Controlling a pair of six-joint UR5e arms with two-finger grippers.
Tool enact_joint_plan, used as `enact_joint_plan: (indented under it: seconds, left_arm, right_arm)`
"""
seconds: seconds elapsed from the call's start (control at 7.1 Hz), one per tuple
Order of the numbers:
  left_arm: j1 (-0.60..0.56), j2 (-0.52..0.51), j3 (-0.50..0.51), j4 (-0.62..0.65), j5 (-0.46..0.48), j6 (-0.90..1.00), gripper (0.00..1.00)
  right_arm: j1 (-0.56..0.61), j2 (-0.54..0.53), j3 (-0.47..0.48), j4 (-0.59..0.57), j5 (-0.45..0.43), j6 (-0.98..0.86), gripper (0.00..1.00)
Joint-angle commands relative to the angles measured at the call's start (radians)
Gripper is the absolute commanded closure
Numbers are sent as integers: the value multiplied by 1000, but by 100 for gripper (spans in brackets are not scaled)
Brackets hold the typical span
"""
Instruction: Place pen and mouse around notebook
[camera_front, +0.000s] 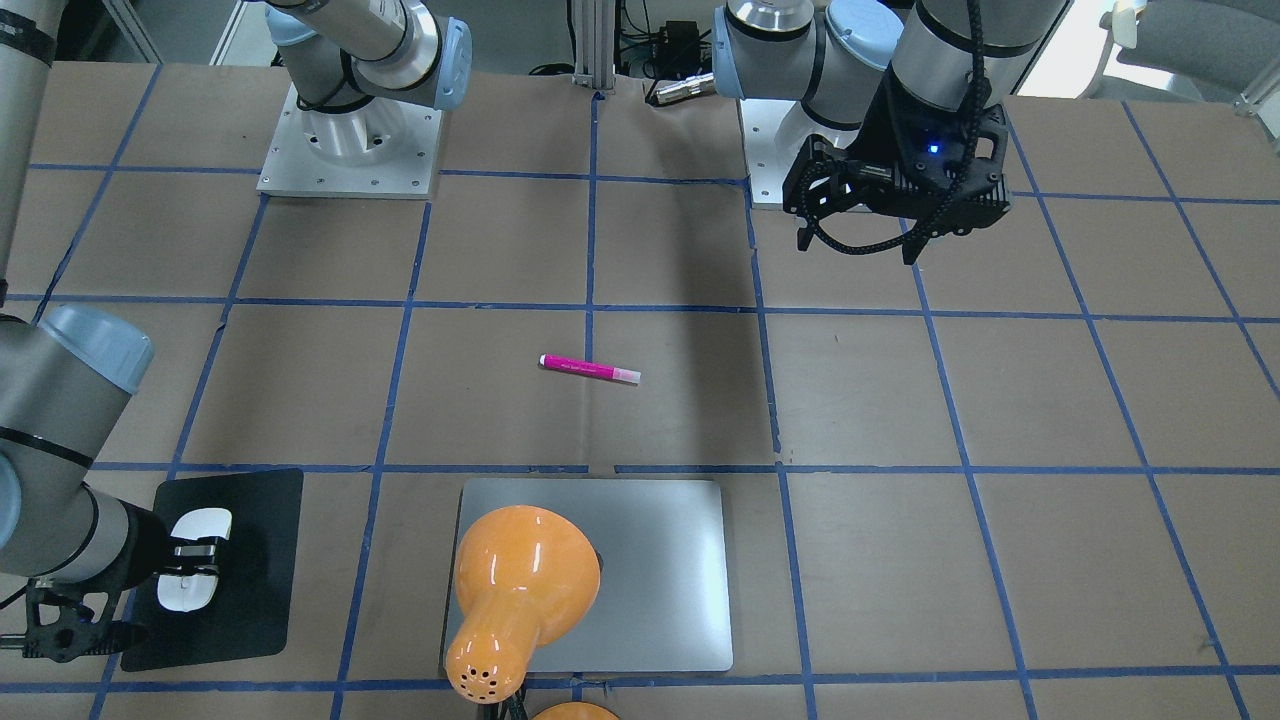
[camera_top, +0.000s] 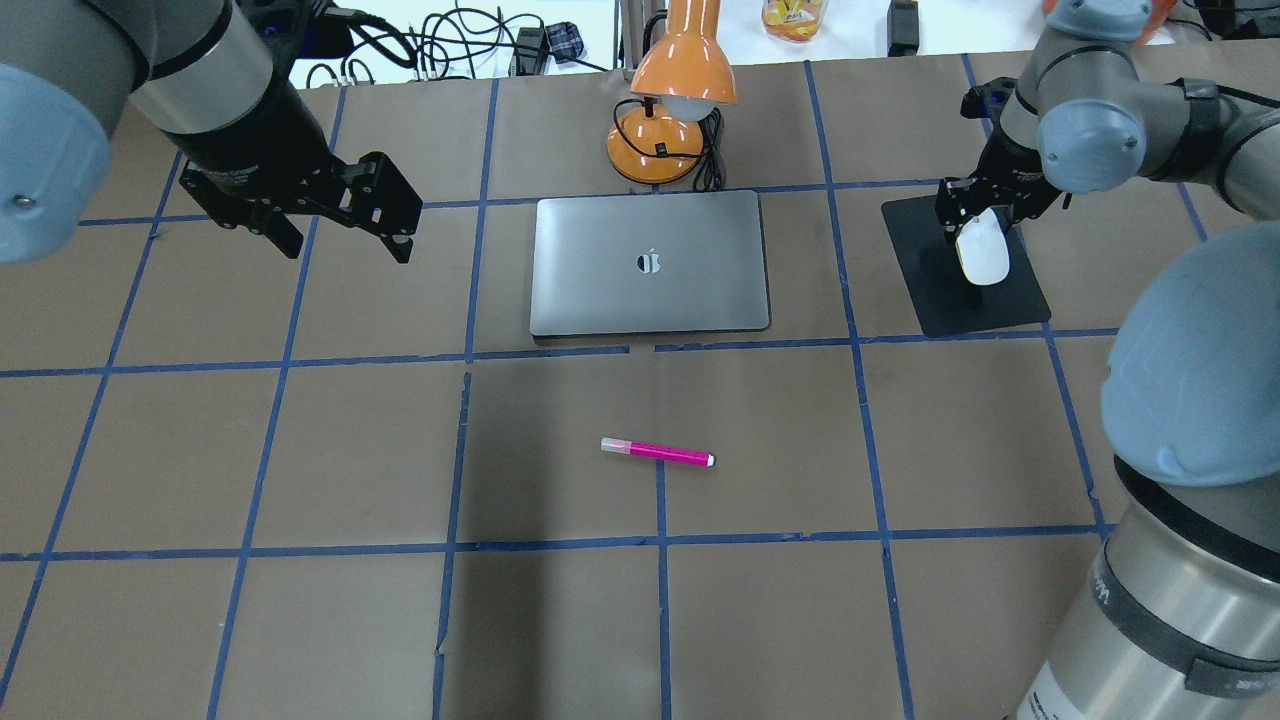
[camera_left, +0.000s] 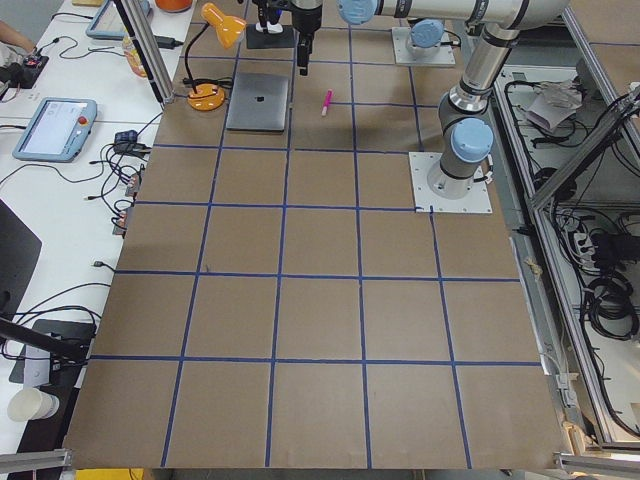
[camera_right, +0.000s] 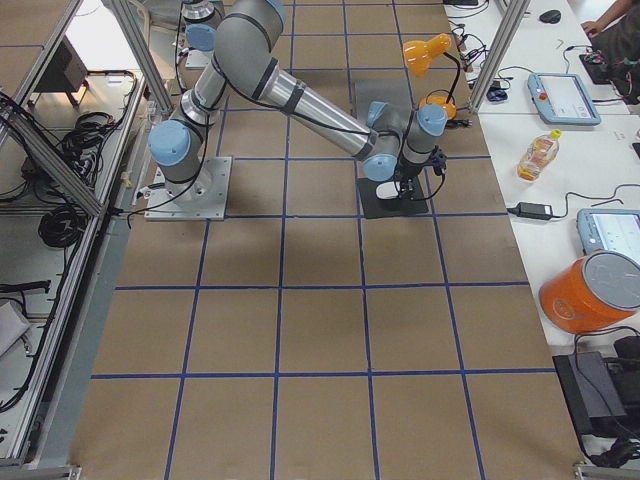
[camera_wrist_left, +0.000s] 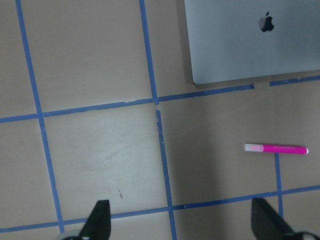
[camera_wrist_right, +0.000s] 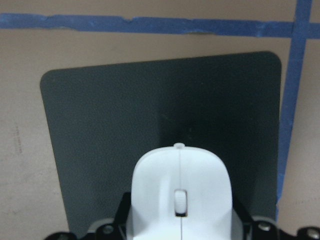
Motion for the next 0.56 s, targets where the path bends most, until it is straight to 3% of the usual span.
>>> enact_joint_plan:
  seconds: [0.0,0.14,0.42]
  left_arm:
    - [1,4,-9,-1,-1,0,0]
    - [4,5,-8,-1,-1,0,0]
    - [4,4,-8,1,-1,-2,0]
  right_arm:
    - [0,14,3,-11,24,3,17]
    - [-1,8,3,0,9,3,0]
    - [-1,-22,0,32,9,5,0]
